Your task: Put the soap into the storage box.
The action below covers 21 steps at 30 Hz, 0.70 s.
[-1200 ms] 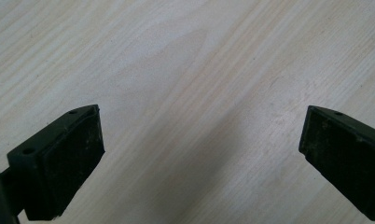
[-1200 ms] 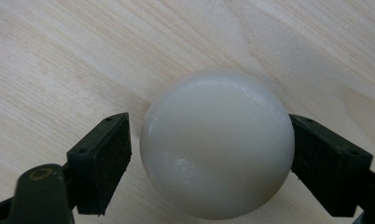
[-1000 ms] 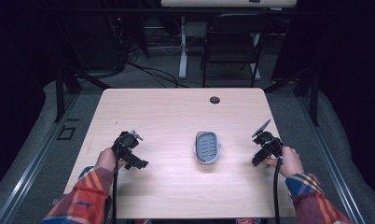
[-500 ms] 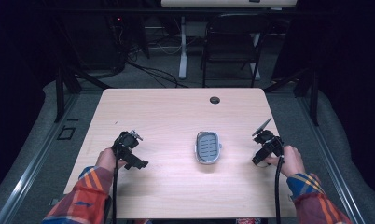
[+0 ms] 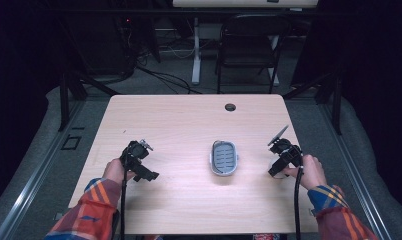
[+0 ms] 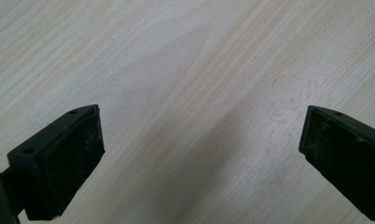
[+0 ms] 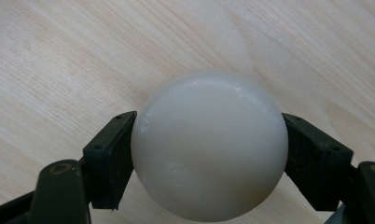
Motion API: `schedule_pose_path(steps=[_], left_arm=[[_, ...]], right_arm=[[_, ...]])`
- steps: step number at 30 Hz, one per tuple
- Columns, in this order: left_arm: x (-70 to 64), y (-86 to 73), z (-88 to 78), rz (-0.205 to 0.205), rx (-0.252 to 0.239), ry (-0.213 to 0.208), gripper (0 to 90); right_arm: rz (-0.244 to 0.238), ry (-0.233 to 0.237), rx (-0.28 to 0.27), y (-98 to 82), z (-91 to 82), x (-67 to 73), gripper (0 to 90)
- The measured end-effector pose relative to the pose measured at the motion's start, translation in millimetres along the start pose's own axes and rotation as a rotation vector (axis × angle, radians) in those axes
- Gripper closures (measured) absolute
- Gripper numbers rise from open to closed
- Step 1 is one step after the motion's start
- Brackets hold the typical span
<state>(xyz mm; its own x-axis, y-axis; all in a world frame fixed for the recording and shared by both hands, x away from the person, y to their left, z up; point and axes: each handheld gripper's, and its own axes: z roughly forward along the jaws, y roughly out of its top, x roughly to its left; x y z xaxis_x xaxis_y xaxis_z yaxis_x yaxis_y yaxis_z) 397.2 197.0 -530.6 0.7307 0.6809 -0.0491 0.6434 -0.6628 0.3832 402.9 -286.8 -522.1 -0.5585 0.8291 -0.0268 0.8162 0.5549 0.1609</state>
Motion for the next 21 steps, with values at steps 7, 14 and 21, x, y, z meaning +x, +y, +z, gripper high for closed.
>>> schedule_pose_path(steps=[7, 14, 21], left_arm=[[-0.6, 0.4, 0.3, 0.001, 0.004, 0.001, 0.0], [0.0, -0.5, -0.5, 0.001, -0.004, -0.006, 0.0], [-0.2, -0.3, -0.1, 0.002, -0.004, -0.007, 0.0]], right_arm=[[-0.039, -0.001, 0.016, 5.2, -3.5, 8.0, 23.8], [-0.034, 0.017, -0.022, 10.9, -0.9, 18.8, 23.8], [-0.089, 0.013, 0.02, 20.4, -4.0, 23.7, 23.8]])
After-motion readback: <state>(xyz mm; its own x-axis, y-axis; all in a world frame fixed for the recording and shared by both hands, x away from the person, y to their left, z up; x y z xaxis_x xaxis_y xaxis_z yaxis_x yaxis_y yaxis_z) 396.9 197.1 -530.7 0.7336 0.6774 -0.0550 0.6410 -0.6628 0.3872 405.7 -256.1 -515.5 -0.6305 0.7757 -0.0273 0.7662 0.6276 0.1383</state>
